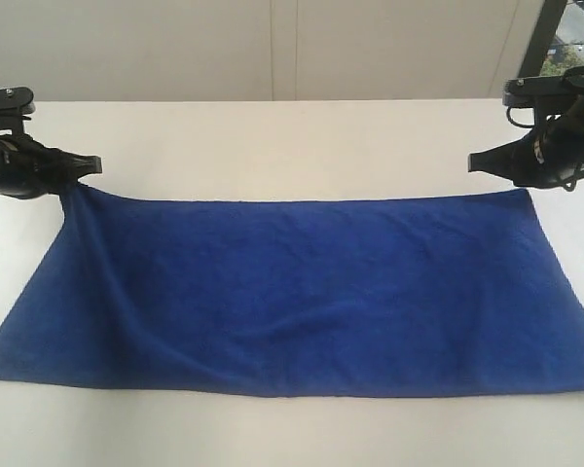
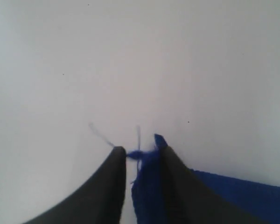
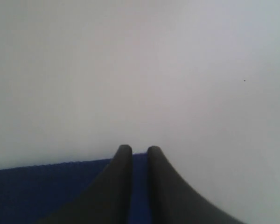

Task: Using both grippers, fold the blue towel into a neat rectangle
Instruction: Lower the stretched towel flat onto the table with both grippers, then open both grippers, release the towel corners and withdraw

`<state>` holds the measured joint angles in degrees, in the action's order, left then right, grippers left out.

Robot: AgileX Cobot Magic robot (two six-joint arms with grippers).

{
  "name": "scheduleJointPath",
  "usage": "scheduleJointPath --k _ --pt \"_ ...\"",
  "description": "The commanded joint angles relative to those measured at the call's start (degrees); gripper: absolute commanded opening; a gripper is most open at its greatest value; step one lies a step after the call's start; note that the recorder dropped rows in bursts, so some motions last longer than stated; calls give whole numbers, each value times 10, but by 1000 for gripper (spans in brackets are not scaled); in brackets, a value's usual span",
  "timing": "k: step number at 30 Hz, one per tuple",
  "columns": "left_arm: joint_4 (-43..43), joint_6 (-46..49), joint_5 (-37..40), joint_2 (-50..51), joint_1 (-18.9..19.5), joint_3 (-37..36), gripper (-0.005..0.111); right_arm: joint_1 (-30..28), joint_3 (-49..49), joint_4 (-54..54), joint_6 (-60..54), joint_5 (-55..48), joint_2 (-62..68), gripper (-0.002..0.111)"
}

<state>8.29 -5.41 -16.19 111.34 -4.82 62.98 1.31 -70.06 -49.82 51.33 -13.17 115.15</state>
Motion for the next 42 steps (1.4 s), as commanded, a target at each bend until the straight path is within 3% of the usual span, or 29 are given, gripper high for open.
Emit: scheduleJointPath --k 1,5,11,15,18,19,20,23,34,42 --pt "9 -2 -2 0 2 1 58 -3 -2 -3 0 1 -1 33" --pt "9 -2 -1 0 2 1 62 -3 -2 0 3 -26 -4 48" --pt "9 29 46 -32 2 1 62 -3 -2 17 -8 -127 -47 47" --pt "9 85 144 -85 2 1 57 -3 -2 128 -138 -134 -87 36" --pt "9 104 216 -111 2 1 43 -2 -2 209 -219 -135 -99 21" --pt "8 104 258 -126 2 1 31 -2 -2 253 -259 -144 -99 9" --pt "8 104 276 -131 2 1 26 -2 -2 279 -276 -153 -99 4" --pt "20 102 361 -140 2 1 0 -2 -2 387 -374 -160 -85 0" --pt "37 113 386 -126 1 -50 0 -5 -2 417 -410 -86 2 0" --pt "43 142 358 -118 1 -86 0 -5 -1 417 -410 -76 4 0"
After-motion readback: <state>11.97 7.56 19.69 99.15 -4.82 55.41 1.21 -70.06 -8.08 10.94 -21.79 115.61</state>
